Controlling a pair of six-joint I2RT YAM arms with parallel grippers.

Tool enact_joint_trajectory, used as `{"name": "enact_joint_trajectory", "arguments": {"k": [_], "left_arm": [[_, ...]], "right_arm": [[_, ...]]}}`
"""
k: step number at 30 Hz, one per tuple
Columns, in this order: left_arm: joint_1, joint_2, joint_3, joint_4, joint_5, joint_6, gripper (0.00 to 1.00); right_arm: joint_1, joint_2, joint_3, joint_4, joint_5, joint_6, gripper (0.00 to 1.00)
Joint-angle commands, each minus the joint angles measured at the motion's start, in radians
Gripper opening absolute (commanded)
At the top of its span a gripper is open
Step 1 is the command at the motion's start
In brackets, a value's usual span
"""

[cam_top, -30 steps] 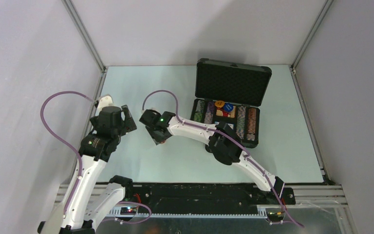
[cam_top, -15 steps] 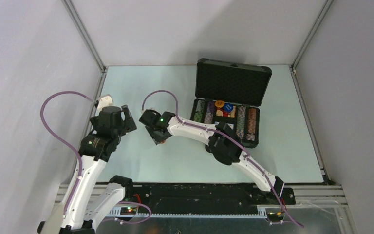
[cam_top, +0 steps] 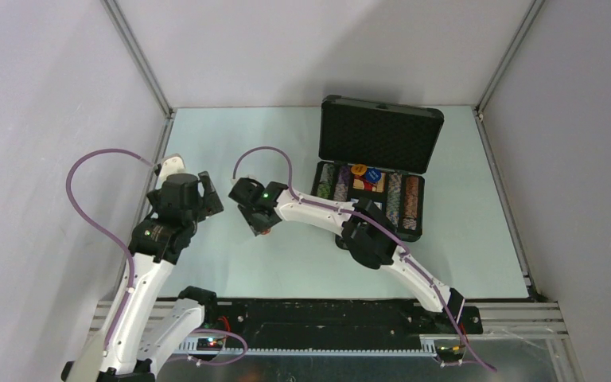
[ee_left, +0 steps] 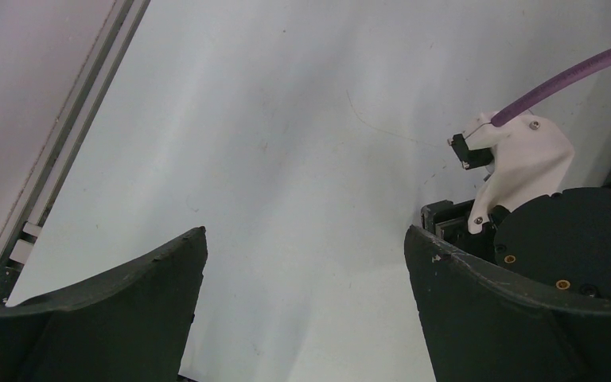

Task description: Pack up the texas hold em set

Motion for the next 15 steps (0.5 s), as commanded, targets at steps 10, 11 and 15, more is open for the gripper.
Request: {"name": "enact_joint_trajectory", "arguments": {"k": [10,11,15], "left_arm": [[0.009,-0.003,-0.003,0.021,-0.005,0.013,0.98],[0.009,-0.005,-0.002,0.02,-0.007,0.012,0.98],[0.011,-0.013,-0.003,0.021,-0.015,0.011,0.98]], "right_arm": [[-0.007,-0.081,-0.018,0.002,0.005,0.004,0.0],[-0.009,-0.09,-0.024,0.005,0.009,0.003,0.0],[-0.012,-0.114,-0.042,0.009,0.015,0.007,0.0]]}}
